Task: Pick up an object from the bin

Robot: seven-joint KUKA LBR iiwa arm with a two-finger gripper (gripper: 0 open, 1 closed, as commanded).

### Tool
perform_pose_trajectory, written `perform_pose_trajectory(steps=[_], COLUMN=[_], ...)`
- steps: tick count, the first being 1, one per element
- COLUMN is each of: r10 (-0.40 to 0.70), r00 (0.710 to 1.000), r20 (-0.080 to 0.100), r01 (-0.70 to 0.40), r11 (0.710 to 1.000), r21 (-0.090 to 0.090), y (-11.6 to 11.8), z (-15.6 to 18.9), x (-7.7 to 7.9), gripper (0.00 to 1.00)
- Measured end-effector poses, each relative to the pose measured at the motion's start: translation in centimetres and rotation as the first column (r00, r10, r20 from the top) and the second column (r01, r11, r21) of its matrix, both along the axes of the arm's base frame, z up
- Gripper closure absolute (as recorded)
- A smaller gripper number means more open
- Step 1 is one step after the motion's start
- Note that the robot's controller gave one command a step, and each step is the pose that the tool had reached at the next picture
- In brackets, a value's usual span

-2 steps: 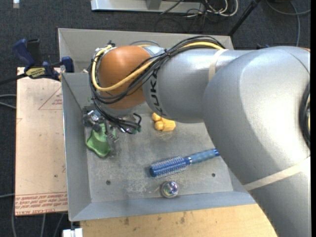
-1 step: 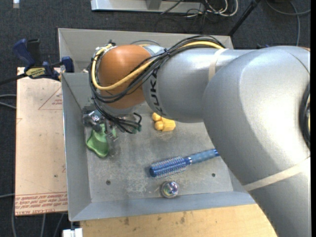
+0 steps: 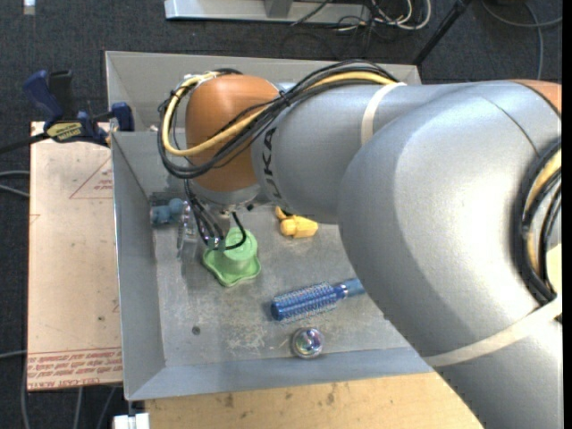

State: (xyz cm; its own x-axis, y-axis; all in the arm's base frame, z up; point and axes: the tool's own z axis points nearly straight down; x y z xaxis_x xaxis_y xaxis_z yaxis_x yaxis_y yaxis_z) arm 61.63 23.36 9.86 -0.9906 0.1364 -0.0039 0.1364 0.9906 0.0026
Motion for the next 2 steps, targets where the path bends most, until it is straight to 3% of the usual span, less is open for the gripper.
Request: perform_pose_trajectory(steps=[1, 2], r10=[-0.105, -0.348], r00=[0.994, 0.937], r20=[0.004, -0.002], r01=[0.105, 0.348], r11=[0.994, 0.937], r21=[0.0, 0.002], y=[-5.5, -1.2], z=[5.3, 5.3], x=[2.3, 2.5], gripper=[1.0, 1.0])
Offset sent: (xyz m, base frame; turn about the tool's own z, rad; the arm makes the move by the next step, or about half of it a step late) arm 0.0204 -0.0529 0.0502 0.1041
